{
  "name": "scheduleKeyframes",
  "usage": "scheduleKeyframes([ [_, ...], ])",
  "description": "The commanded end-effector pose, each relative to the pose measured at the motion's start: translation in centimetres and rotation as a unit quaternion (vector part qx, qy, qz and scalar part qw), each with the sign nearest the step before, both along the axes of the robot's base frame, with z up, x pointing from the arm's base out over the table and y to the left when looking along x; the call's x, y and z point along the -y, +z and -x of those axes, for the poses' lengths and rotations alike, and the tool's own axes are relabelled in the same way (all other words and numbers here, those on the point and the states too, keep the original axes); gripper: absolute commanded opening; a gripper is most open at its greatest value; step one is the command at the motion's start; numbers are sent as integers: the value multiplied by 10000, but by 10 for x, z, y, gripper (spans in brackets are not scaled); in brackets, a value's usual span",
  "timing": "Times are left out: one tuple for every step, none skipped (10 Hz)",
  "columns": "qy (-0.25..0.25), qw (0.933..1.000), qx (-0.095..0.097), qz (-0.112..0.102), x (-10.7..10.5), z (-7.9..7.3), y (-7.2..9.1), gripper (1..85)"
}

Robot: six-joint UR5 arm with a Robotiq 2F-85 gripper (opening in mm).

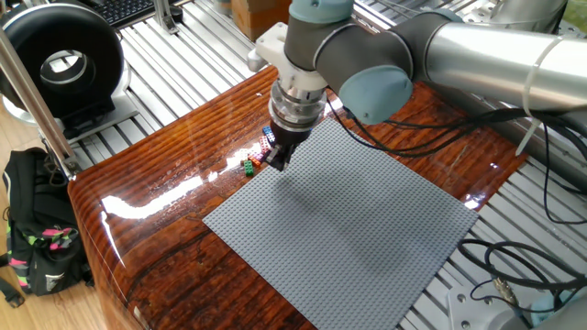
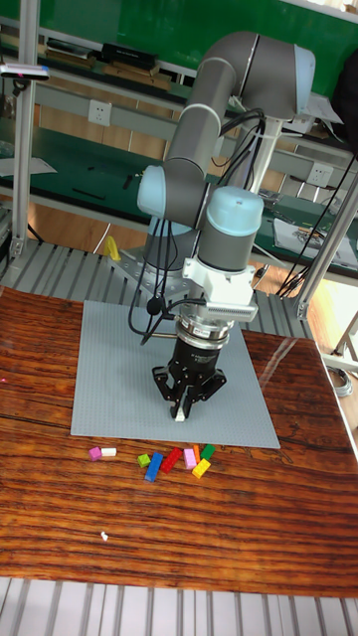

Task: Build with small Lego blocks

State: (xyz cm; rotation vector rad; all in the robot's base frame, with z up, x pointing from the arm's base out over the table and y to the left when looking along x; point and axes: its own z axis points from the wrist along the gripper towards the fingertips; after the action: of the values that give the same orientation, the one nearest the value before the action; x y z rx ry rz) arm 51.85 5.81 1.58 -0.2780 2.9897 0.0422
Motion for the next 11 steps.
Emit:
scheduleKeyframes([
  [-158, 9998, 65, -144, -4, -6, -3, 17],
  [-166, 9997, 57, -168, -6, -5, -3, 17],
  [-180, 9997, 33, -162, -6, -4, -3, 17],
  [-224, 9996, 0, -183, -7, -2, -5, 17],
  [-231, 9995, -8, -199, -8, -2, -7, 17],
  [-246, 9995, -17, -209, -9, -2, -7, 17],
  [-253, 9995, -25, -210, -9, -2, -8, 17],
  [-253, 9995, -24, -179, -7, -2, -8, 17],
  [-246, 9996, -24, -170, -5, -1, -8, 17],
  [-238, 9996, -31, -154, -4, 0, -8, 17],
  [-230, 9996, -38, -152, -4, 0, -9, 17],
])
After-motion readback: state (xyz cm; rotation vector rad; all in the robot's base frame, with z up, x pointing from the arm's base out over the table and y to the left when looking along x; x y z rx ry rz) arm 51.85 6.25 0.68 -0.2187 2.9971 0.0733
